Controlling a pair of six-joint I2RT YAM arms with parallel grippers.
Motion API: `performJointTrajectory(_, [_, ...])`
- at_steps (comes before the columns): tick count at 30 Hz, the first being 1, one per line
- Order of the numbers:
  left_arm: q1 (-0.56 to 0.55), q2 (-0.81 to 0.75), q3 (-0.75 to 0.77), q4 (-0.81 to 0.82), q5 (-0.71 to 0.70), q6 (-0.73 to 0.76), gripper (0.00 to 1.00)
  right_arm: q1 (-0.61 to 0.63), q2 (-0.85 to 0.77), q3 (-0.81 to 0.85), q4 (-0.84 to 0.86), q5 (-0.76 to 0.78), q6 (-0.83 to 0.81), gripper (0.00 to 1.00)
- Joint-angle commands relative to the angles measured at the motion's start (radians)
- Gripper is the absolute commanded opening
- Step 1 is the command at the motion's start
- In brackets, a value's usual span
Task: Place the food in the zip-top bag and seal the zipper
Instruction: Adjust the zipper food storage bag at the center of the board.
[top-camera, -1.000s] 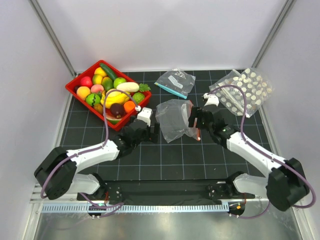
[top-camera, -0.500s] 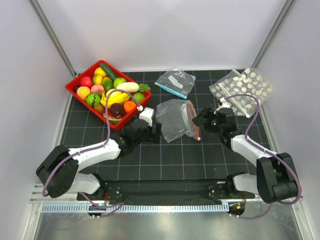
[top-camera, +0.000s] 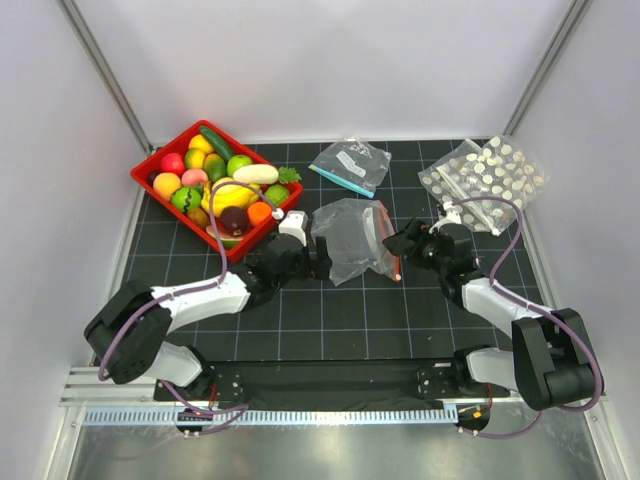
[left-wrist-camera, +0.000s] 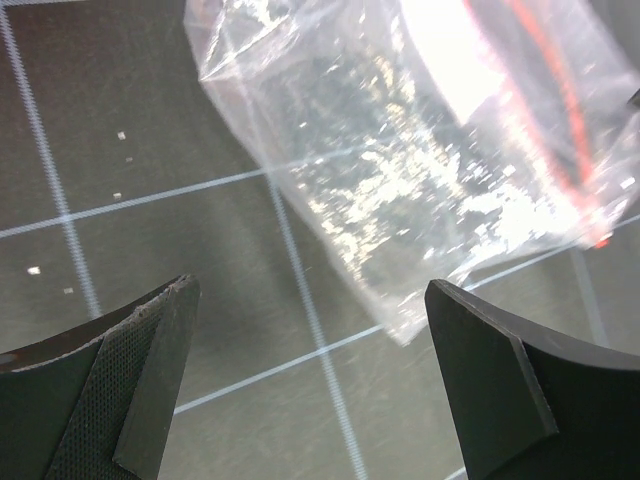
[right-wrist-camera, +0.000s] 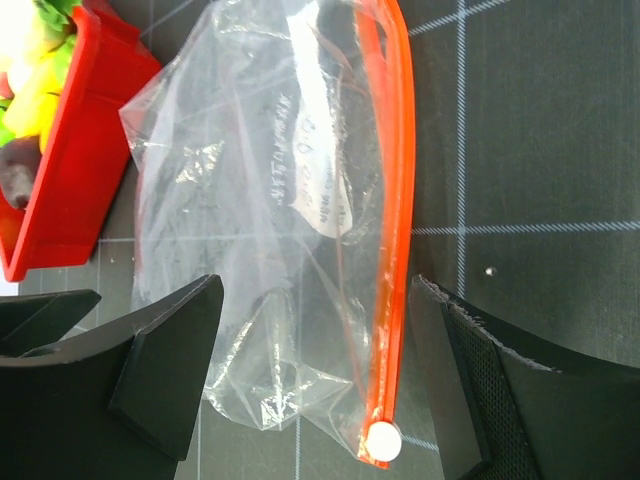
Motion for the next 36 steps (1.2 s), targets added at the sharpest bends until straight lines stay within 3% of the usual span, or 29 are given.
performJointTrajectory(1, [-0.001, 0.02, 0.023, 0.102, -0.007, -0.11, 1.0, -0.006, -0.009, -0.004, 0.082, -0.029, 0.014, 0.82])
performJointTrajectory(18, [0.006, 0.063, 0.075, 0.035, -0.042, -0.064, 1.0, 0.069, 0.058, -0.001, 0.234, -0.232, 0.007, 0.77])
performJointTrajectory(27, [0.006, 0.017, 0.066, -0.005, -0.131, -0.026, 1.0, 0.281, 0.017, 0.073, 0.141, -0.187, -0.163, 0.76])
performJointTrajectory(36, [0.006, -0.018, 0.046, -0.022, -0.191, -0.007, 0.99, 0.287, -0.03, 0.052, 0.09, -0.04, -0.165, 0.77])
